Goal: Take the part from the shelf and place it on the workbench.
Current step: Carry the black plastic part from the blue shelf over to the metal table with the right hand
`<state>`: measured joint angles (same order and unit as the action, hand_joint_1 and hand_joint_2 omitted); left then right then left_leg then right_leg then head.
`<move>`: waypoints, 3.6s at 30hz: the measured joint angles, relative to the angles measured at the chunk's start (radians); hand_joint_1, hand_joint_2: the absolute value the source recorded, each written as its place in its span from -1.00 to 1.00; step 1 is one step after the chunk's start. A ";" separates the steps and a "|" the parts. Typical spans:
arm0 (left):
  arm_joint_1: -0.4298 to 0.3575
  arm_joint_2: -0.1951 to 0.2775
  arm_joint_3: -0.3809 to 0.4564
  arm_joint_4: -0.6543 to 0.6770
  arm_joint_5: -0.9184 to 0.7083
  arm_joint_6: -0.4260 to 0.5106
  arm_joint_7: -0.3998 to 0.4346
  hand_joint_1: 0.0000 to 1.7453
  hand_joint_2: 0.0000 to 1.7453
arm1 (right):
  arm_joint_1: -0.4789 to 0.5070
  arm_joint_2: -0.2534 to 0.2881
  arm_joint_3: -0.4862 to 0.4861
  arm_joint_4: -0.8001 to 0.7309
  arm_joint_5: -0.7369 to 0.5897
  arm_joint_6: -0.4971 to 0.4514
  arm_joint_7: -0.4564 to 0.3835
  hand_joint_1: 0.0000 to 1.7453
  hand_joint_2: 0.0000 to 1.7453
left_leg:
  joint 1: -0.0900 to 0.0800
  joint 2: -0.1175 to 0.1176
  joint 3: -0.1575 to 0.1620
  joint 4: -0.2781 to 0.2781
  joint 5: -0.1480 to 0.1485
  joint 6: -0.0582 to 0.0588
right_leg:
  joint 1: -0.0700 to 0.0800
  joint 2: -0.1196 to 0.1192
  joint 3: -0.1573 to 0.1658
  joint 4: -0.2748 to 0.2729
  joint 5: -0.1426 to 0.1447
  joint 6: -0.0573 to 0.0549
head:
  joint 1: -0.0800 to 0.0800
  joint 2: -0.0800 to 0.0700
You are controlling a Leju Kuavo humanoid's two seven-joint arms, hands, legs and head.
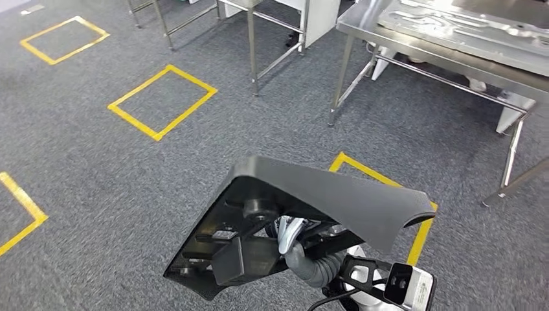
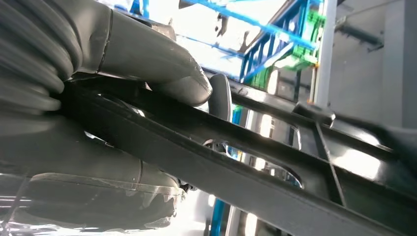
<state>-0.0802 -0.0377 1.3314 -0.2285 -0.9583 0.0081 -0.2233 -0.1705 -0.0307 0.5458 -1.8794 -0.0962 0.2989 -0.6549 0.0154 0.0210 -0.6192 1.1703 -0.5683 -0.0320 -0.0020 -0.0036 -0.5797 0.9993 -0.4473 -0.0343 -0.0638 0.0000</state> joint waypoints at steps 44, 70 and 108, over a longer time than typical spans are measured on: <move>-0.008 -0.015 0.000 0.000 -0.010 -0.009 -0.035 -1.00 1.00 | -0.040 -0.112 0.028 -0.003 -0.091 -0.110 -0.001 1.00 1.00 | 0.004 -0.088 0.061 -0.159 0.092 0.015 | -0.003 0.110 -0.012 0.021 -0.005 0.024 | 0.000 0.000; -0.007 -0.013 -0.005 0.001 0.004 -0.027 -0.037 -1.00 1.00 | -0.074 -0.111 0.040 -0.002 -0.115 -0.113 0.004 1.00 1.00 | 0.003 -0.049 0.014 -0.057 0.071 0.017 | 0.008 0.083 -0.007 0.010 0.004 0.003 | 0.000 0.000; -0.003 -0.005 -0.005 0.001 0.001 -0.040 -0.048 -1.00 1.00 | -0.053 -0.099 0.039 -0.015 -0.067 -0.129 0.004 1.00 1.00 | -0.004 -0.019 0.069 -0.183 0.108 0.053 | 0.001 0.020 0.018 0.062 -0.059 0.047 | 0.000 0.000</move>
<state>-0.0829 -0.0430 1.3260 -0.2277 -0.9575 -0.0317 -0.2712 -0.2238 -0.1293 0.5844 -1.8946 -0.1631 0.1703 -0.6508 0.0116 0.0025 -0.5505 0.9868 -0.4602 0.0213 -0.0012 0.0160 -0.5621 1.0617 -0.5068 0.0132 -0.0637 0.0000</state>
